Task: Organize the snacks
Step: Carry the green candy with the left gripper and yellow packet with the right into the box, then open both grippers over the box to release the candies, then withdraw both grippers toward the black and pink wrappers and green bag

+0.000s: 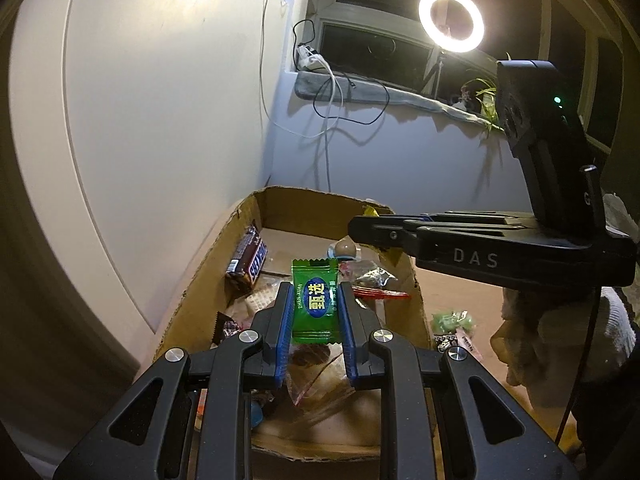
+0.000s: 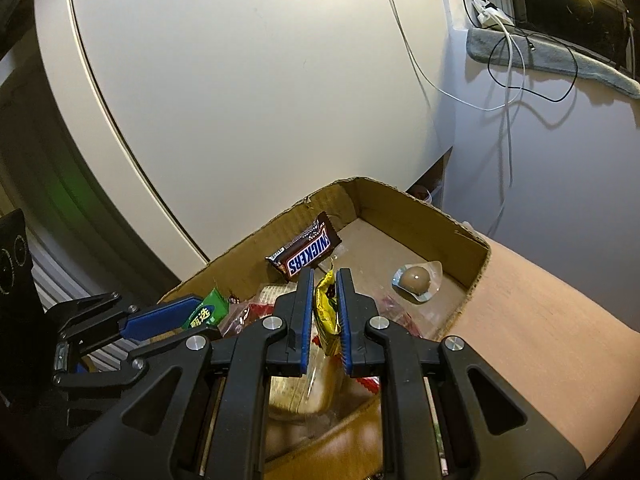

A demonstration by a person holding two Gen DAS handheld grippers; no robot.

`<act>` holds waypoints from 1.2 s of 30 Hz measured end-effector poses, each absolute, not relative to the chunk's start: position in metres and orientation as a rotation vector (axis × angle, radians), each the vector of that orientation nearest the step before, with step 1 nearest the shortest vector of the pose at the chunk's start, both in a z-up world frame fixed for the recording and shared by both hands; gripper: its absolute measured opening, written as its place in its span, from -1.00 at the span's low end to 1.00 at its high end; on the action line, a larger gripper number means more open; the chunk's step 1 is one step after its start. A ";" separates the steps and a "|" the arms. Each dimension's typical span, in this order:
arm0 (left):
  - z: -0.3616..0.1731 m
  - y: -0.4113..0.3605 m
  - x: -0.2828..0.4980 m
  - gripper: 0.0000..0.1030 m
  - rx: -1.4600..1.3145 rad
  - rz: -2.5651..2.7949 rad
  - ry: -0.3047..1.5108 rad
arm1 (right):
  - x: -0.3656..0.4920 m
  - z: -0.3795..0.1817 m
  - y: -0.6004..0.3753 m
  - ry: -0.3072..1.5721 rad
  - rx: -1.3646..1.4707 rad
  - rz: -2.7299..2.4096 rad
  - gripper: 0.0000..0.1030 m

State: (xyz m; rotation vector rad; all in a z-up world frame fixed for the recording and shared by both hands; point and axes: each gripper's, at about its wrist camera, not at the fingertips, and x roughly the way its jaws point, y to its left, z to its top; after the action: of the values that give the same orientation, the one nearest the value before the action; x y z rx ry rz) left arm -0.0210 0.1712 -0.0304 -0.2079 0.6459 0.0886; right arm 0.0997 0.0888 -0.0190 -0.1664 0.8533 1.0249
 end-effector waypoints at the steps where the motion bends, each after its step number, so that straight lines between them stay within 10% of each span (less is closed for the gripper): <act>1: -0.031 0.171 -0.021 -0.61 -0.207 0.090 0.647 | 0.100 -0.020 0.090 0.856 -0.166 1.027 -0.78; 9: -0.031 0.171 -0.019 -0.58 -0.201 0.096 0.651 | 0.103 -0.025 0.096 0.870 -0.165 1.036 -0.71; 13: -0.030 0.172 -0.020 -0.40 -0.203 0.097 0.650 | 0.102 -0.024 0.094 0.858 -0.159 1.023 0.11; 20: -0.030 0.172 -0.022 -0.19 -0.200 0.099 0.648 | 0.101 -0.019 0.092 0.839 -0.154 1.004 0.53; 36: -0.024 0.141 -0.022 -0.19 -0.182 0.008 0.644 | 0.106 -0.013 0.025 0.848 -0.184 0.892 0.62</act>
State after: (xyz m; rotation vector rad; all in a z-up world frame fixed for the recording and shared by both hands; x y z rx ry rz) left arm -0.0220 0.1405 -0.0238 -0.1819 0.6444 0.0084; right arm 0.1059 0.0251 -0.0133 -0.1838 0.8478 0.8917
